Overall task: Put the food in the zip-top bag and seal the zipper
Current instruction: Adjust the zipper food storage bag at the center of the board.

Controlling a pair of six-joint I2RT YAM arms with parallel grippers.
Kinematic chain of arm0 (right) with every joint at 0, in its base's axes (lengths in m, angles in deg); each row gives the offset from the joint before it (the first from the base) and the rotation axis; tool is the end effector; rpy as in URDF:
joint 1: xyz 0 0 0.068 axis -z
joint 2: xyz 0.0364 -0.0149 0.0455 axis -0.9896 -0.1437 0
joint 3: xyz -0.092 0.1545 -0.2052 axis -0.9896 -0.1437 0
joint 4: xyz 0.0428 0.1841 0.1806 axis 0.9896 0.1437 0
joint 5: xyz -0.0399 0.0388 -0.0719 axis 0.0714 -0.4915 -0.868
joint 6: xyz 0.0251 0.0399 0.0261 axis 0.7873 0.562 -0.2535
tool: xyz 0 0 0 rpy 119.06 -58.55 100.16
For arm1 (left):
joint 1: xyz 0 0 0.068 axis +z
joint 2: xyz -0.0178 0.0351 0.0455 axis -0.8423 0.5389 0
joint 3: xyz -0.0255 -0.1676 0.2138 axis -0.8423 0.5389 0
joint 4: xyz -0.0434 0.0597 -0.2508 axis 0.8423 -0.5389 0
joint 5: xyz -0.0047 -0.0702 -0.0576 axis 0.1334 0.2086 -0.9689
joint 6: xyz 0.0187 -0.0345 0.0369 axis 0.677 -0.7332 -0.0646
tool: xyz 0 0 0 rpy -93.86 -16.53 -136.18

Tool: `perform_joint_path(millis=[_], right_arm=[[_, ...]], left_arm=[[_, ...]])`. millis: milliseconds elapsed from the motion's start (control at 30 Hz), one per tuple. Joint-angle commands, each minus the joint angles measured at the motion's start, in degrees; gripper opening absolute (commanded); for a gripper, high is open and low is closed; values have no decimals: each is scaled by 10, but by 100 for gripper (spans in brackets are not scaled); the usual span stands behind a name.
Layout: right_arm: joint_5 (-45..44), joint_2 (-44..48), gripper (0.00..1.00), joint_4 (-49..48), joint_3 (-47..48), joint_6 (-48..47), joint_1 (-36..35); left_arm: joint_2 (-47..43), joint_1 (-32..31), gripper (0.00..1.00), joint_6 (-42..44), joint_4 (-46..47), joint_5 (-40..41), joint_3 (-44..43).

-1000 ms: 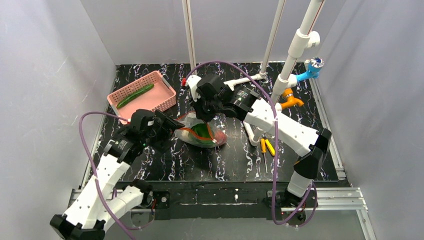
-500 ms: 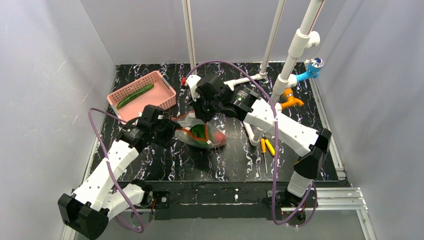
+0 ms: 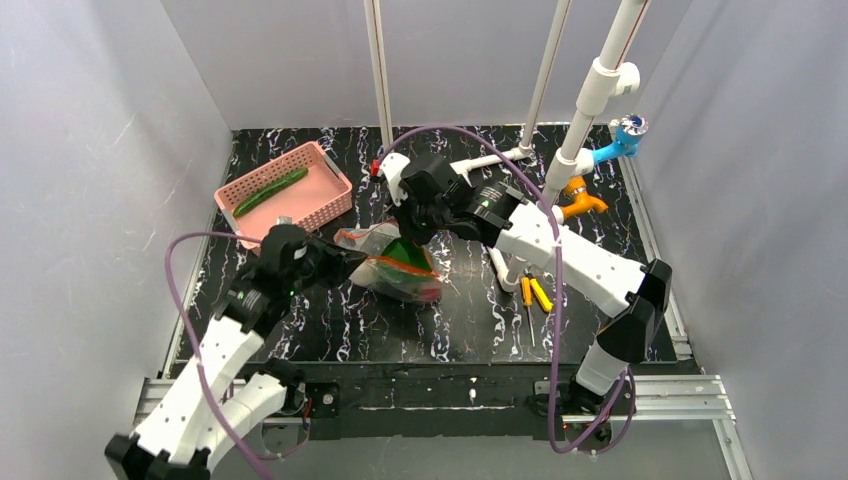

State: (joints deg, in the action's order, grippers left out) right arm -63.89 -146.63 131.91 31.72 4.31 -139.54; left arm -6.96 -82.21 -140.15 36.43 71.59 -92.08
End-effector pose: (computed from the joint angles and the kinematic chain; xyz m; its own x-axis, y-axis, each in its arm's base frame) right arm 0.2003 0.3125 0.3939 -0.3543 -0.4851 -0.7995 -0.7955 0.6058 -0.0150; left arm 0.1611 -0.0769 0.3179 -0.5326 -0.8388 -0.1131 -0.3743 0.3532 -0.8574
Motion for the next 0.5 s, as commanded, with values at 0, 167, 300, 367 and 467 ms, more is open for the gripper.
perform_joint_path(millis=[0, 167, 300, 367, 467], right_arm=[[-19, 35, 1, -19, -5, -19, 14], [20, 40, 1, 7, 27, -10, 15], [41, 42, 1, -10, 14, -1, 15], [37, 31, 1, -7, 12, 1, 15], [38, 17, 1, 7, 23, 3, 15]], left_arm=[[-107, 7, 0, -1, 214, -67, 82], [-111, 7, 22, 11, 106, -19, 43], [-79, 7, 30, -5, -2, 8, 13], [-81, 7, 33, -5, -13, 17, 12], [-98, 7, 47, 16, -11, 24, 8]])
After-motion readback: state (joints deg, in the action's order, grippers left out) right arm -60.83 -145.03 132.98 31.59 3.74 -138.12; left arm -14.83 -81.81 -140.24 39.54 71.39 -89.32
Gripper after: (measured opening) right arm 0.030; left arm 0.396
